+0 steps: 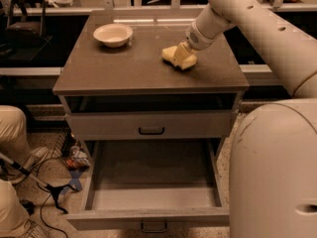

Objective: Place sponge into middle drawer

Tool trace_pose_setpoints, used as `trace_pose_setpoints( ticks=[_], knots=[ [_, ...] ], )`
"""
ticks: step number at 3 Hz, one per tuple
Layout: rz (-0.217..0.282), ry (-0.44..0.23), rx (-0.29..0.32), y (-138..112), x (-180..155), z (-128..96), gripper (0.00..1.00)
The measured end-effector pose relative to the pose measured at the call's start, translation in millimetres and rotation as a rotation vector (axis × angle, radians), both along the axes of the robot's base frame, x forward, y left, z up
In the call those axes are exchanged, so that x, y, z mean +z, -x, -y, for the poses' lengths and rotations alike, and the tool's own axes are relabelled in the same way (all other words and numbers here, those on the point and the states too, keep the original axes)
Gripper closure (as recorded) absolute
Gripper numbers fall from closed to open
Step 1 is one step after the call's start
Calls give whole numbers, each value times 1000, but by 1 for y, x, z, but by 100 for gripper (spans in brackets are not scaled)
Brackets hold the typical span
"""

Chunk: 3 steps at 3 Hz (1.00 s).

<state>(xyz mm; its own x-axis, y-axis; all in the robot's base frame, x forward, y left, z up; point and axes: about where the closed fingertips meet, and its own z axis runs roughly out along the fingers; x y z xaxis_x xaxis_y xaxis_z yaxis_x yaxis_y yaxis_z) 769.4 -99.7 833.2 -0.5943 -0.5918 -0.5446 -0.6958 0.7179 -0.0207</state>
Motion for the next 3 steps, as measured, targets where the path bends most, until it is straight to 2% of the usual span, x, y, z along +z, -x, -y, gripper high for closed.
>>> trace_pose_setpoints(
  ticks=[1,2,3],
  knots=[
    [30,-36,-6,9,12,14,72],
    [119,-57,14,41,43,40,95],
    [185,-15,128,104,68,54,100]
  ],
)
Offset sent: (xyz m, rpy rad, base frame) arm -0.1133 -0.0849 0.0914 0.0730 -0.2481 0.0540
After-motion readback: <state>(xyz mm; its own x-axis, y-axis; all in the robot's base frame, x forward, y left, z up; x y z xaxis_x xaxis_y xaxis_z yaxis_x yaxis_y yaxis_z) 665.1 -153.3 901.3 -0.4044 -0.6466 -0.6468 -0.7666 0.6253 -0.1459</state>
